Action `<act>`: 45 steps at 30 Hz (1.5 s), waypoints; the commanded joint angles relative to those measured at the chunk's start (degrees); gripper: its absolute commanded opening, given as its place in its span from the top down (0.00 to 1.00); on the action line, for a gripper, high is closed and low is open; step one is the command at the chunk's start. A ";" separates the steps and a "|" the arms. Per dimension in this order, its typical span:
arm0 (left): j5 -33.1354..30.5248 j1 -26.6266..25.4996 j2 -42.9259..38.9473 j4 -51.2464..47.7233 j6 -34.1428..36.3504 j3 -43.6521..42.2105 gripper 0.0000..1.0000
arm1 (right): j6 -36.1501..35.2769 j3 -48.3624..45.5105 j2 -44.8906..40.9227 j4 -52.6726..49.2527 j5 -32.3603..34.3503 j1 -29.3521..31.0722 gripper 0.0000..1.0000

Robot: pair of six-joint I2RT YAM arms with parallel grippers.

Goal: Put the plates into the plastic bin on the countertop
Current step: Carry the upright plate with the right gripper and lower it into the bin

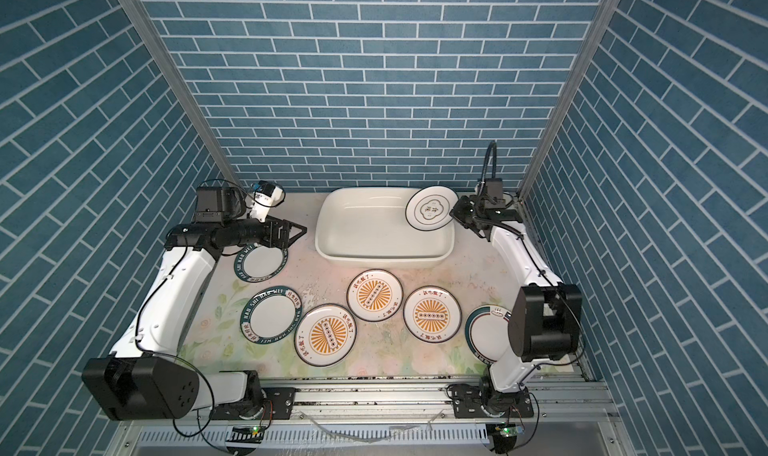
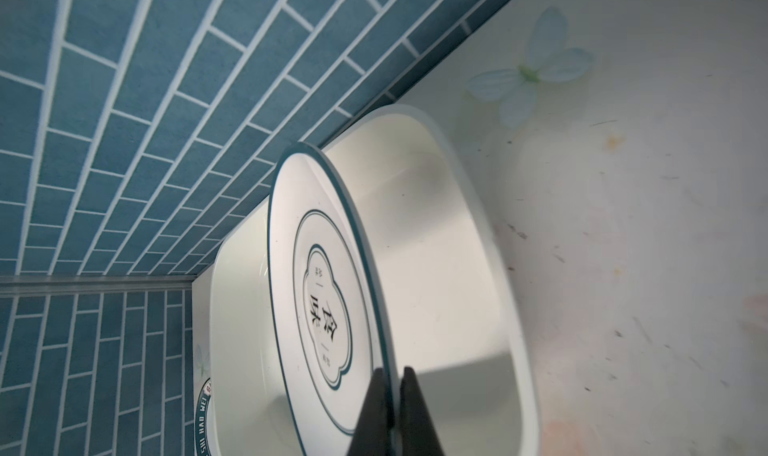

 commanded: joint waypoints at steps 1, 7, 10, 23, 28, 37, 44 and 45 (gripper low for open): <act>0.87 -0.36 -0.20 1.43 -1.19 1.09 0.00 | 3.92 7.57 6.88 4.95 1.69 6.06 1.00; 0.76 -0.36 -0.77 1.11 -0.92 0.76 0.00 | 5.33 21.63 22.61 5.97 0.26 14.16 1.00; 0.89 -0.36 -0.75 1.06 -1.05 0.91 0.00 | 6.78 25.80 28.06 7.97 -1.87 16.47 1.00; 1.81 -0.36 -0.75 2.61 -2.67 -0.36 0.01 | 9.99 30.60 39.79 11.54 -7.93 18.72 1.00; 1.83 -0.36 -0.75 2.79 -2.87 -0.29 0.00 | 10.18 31.60 42.14 11.68 -9.02 18.71 1.00; 1.67 -0.36 -0.87 3.10 -3.19 -0.38 0.00 | 10.90 35.10 45.84 10.59 -11.17 18.65 1.00; 1.93 -0.36 -1.10 3.08 -3.38 -0.41 0.00 | 10.90 34.80 46.52 10.03 -11.69 18.46 0.97; 2.00 -0.36 -1.10 3.10 -3.42 -0.42 0.01 | 10.89 34.80 46.63 9.93 -11.71 18.37 0.96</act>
